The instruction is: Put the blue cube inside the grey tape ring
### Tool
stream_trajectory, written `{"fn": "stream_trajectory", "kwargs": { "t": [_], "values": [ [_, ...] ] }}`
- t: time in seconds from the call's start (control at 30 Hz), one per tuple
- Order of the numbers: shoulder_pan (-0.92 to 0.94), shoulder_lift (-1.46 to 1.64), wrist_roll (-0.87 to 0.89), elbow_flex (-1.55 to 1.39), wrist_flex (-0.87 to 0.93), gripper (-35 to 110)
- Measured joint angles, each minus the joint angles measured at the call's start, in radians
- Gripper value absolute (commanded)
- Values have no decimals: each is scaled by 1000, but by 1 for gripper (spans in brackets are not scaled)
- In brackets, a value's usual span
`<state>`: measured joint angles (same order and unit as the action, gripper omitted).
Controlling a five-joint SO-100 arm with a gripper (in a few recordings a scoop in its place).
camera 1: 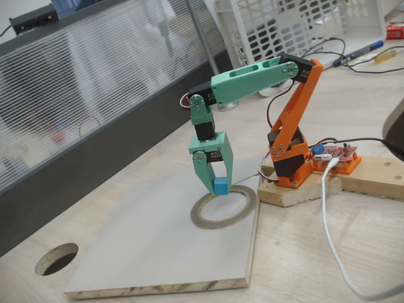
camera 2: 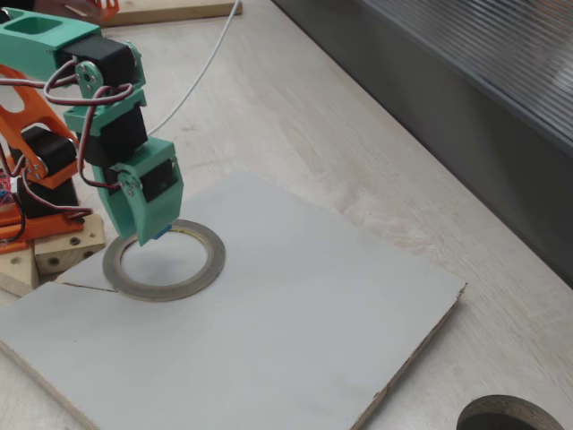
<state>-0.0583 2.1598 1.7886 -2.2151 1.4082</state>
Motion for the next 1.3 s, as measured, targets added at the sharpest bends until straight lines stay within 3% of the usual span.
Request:
{"fn": "stream_trajectory", "kwargs": {
  "t": [0.67,0.97,1.3],
  "values": [
    [2,0,0,0,-3,11],
    [2,-118,0,0,3,36],
    [0,-204,0,0,91,38]
  ]
}}
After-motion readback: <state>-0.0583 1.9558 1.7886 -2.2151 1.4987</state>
